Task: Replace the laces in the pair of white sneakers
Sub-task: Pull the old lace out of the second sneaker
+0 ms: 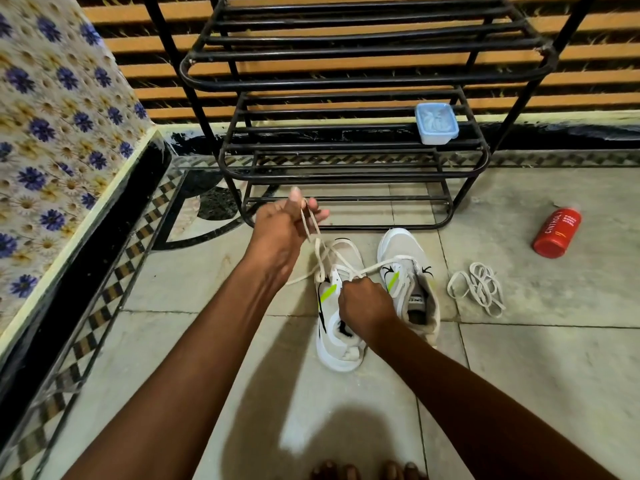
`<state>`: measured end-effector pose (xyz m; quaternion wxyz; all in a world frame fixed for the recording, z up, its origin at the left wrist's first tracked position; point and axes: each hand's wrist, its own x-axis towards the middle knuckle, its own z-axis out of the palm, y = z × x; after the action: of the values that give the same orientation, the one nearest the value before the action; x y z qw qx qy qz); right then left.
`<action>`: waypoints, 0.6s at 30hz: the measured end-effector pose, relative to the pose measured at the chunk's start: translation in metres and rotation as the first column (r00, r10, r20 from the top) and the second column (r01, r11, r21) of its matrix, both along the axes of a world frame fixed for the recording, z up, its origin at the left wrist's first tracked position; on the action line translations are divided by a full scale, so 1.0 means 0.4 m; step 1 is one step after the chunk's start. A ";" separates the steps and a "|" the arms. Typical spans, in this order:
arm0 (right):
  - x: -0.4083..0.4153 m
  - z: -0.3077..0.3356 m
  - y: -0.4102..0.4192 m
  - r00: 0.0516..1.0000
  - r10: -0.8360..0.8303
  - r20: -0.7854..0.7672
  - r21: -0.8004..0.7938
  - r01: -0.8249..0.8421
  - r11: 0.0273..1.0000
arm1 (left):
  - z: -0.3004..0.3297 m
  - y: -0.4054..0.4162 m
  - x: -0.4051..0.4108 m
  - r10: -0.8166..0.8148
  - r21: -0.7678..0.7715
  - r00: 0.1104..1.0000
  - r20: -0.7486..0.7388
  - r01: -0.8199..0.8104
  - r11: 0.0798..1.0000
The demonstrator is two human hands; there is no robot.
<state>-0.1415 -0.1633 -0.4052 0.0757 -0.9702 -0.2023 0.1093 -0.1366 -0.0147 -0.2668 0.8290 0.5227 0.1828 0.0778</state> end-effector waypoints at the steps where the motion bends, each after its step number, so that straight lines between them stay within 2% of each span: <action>1: 0.000 -0.001 0.000 1.000 0.000 0.002 -0.001 0.000 1.000 | 0.017 0.004 0.001 -0.029 0.002 0.998 0.062 0.029 1.000; 2: 0.000 -0.003 -0.001 1.000 -0.004 0.002 0.000 0.004 1.000 | 0.028 0.007 0.001 -0.069 0.068 0.990 0.121 0.061 0.996; 4: -0.001 -0.005 0.000 1.000 -0.015 0.006 0.012 0.015 1.000 | 0.025 0.010 0.010 -0.160 0.373 0.970 0.181 0.083 0.924; 6: -0.003 -0.007 0.001 1.000 -0.019 0.012 0.024 0.019 1.000 | -0.017 0.011 0.026 -0.212 0.620 0.964 0.159 0.069 0.781; 9: -0.006 -0.010 0.003 0.999 -0.031 0.018 0.041 0.030 0.999 | -0.128 0.032 0.044 -0.219 0.878 0.975 0.019 0.089 0.471; 11: -0.007 -0.010 0.002 0.999 -0.040 0.030 0.053 0.038 0.998 | -0.201 0.050 0.043 -0.234 0.934 0.960 -0.156 0.220 0.281; 13: -0.008 -0.011 -0.001 0.998 -0.048 0.043 0.069 0.045 0.997 | -0.252 0.055 0.030 -0.255 0.934 0.906 -0.338 0.355 0.024; 15: -0.012 -0.010 -0.004 0.997 -0.049 0.055 0.071 0.045 0.996 | -0.280 0.045 0.008 -0.231 0.872 0.846 -0.481 0.432 -0.232; 16: -0.013 -0.008 -0.005 0.997 -0.050 0.061 0.071 0.046 0.996 | -0.288 0.038 0.001 -0.220 0.850 0.837 -0.501 0.429 -0.306; 18: -0.014 -0.002 -0.006 0.997 -0.050 0.067 0.068 0.045 0.997 | -0.297 0.019 -0.009 -0.206 0.843 0.846 -0.492 0.405 -0.353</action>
<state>-0.1470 -0.1659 -0.4061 0.1037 -0.9749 -0.1852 0.0674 -0.1400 -0.0071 -0.3857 0.0719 0.9938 -0.0452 -0.0716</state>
